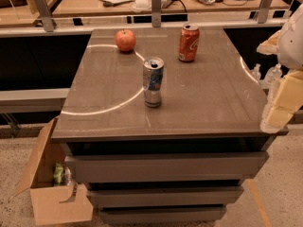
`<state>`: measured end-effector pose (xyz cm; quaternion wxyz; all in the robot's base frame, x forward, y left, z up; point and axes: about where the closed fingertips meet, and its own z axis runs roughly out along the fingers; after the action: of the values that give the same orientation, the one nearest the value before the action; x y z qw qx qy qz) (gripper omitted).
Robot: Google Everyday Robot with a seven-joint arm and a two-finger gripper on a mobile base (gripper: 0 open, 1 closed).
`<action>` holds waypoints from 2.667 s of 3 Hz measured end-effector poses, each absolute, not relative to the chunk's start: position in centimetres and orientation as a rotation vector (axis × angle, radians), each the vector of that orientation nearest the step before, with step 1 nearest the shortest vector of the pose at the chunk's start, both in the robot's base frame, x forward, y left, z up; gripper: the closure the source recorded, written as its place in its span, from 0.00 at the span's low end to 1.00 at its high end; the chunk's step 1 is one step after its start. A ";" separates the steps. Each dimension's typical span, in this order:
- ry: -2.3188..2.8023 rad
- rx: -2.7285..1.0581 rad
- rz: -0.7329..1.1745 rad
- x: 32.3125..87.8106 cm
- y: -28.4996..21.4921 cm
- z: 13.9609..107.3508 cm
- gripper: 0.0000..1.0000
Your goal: Pick apple
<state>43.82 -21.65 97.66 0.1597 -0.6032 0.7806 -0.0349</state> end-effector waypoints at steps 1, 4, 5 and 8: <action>2.230 -1.723 -0.100 43.8 -21.6 97.7 0.00; 2.060 -1.350 0.062 55.8 -19.6 101.6 0.00; 1.998 -1.291 0.150 60.4 -17.5 102.3 0.00; 1.859 -1.277 0.271 67.4 -8.6 102.6 0.00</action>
Offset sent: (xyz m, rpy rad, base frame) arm 0.0577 0.0097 0.0194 0.1548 -0.1211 -0.0822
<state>67.41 -8.64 102.62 0.4212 -0.5099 0.7422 0.1080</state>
